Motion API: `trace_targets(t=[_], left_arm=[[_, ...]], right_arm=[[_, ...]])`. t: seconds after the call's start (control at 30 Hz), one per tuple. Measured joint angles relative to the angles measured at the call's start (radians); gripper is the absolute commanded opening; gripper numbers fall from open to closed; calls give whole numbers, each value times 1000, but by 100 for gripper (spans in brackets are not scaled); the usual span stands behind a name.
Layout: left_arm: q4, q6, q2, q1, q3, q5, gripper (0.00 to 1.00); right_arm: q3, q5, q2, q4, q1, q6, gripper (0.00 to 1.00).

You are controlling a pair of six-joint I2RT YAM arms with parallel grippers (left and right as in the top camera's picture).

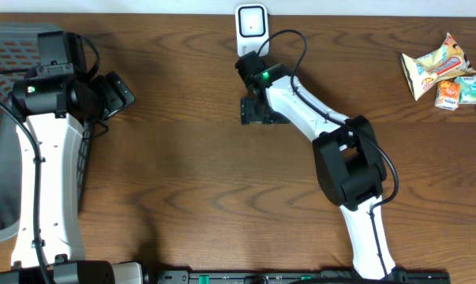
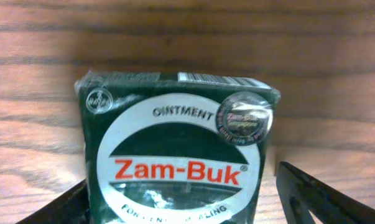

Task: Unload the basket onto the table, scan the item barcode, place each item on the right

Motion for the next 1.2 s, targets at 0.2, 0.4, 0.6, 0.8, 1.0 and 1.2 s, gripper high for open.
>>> trace_targets(t=[0.2,0.4,0.6,0.8,1.0,1.2], left_arm=[[0,0,0,0,0,0,98],[0,0,0,0,0,0,98],[0,0,0,0,0,0,98],[0,0,0,0,0,0,98],[0,0,0,0,0,0,98],[0,0,0,0,0,0,98]], right_arm=[[0,-137,0,22,-66,-295,72],[3,-225,0,-15,-130,-580,74],[3,-230,0,0,-212,-716,80],[9,-294,-1,-14,-275,-741,93],[9,-342,-6,-12,-271,-763,97],[9,-379,-18,15,-264,-643,99]])
